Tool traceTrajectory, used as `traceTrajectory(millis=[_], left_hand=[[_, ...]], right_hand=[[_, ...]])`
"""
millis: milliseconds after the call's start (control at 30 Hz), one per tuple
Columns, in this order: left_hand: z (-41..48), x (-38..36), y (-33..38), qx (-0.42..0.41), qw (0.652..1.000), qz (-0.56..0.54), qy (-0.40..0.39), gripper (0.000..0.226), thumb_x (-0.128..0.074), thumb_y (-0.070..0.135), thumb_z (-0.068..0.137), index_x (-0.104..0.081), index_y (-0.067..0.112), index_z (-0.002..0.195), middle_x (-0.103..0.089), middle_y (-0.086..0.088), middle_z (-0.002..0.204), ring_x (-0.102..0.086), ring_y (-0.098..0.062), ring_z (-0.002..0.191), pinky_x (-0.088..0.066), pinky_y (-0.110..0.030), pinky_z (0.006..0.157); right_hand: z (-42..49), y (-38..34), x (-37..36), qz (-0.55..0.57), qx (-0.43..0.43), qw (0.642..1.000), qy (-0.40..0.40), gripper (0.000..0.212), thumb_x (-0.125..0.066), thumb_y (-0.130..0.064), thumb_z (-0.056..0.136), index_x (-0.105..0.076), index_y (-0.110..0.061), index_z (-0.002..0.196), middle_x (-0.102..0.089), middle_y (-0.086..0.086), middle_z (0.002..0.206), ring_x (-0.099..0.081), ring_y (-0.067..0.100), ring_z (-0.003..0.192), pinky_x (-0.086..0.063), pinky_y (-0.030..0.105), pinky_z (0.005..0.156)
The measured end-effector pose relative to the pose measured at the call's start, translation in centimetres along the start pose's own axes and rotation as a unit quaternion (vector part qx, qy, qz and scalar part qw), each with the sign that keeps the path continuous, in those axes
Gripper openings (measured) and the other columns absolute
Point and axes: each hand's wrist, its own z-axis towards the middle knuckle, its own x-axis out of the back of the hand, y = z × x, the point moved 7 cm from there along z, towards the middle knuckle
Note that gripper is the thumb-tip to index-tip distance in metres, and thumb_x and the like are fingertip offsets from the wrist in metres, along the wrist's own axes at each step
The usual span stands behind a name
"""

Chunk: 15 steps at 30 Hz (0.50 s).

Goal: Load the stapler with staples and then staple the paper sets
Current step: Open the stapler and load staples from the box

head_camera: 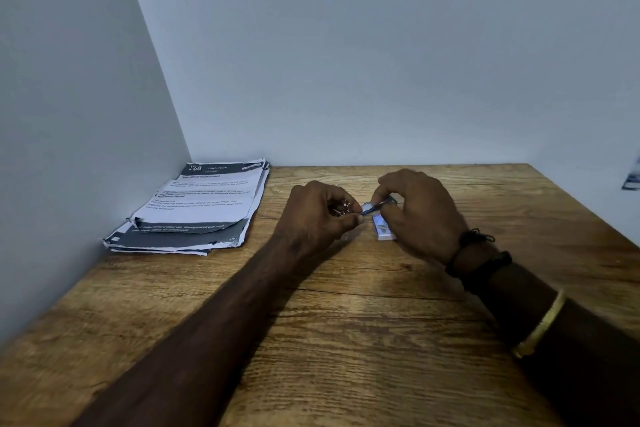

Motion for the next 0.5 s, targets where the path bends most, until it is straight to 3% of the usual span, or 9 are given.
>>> traceTrajectory(millis=[67,167,333,500], left_hand=[[-0.1,0.0,0.1,-0.003,1.000,0.004,-0.002,0.008,-0.087,0.024,0.075,-0.081,0.025,0.080,-0.075,0.012,0.068,-0.064,0.010,0.053,-0.059,-0.022,0.061],[-0.2,-0.1,0.3,-0.006,1.000,0.010,-0.001,0.007,-0.086,0.024,0.076,-0.081,0.025,0.081,-0.076,0.012,0.070,-0.064,0.010,0.054,-0.061,-0.028,0.064],[-0.2,-0.2,1.1,-0.009,1.000,0.027,0.001,0.007,-0.085,0.024,0.077,-0.080,0.021,0.081,-0.076,0.007,0.073,-0.068,0.002,0.060,-0.060,-0.031,0.069],[-0.3,0.0,1.9,-0.020,1.000,0.012,0.015,0.010,-0.085,0.024,0.078,-0.077,0.019,0.079,-0.071,0.008,0.067,-0.068,-0.003,0.058,-0.060,-0.034,0.067]], right_hand=[[0.0,0.5,-0.1,0.041,-0.026,0.999,0.006,0.016,-0.064,-0.009,0.083,-0.077,-0.019,0.083,-0.074,0.001,0.107,-0.061,0.018,0.105,-0.034,0.025,0.079],[-0.2,0.6,0.0,0.044,-0.037,0.998,0.006,0.016,-0.064,-0.011,0.083,-0.077,-0.020,0.083,-0.074,0.001,0.108,-0.062,0.019,0.106,-0.035,0.025,0.080],[-0.1,-0.7,0.7,-0.122,0.022,0.992,0.004,0.019,-0.062,-0.014,0.078,-0.076,-0.025,0.084,-0.069,0.002,0.123,-0.058,0.026,0.116,-0.044,0.038,0.091],[0.0,-2.1,1.1,-0.216,0.057,0.974,0.037,0.016,-0.060,-0.014,0.079,-0.075,-0.017,0.082,-0.068,0.007,0.127,-0.062,0.032,0.108,-0.048,0.037,0.081]])
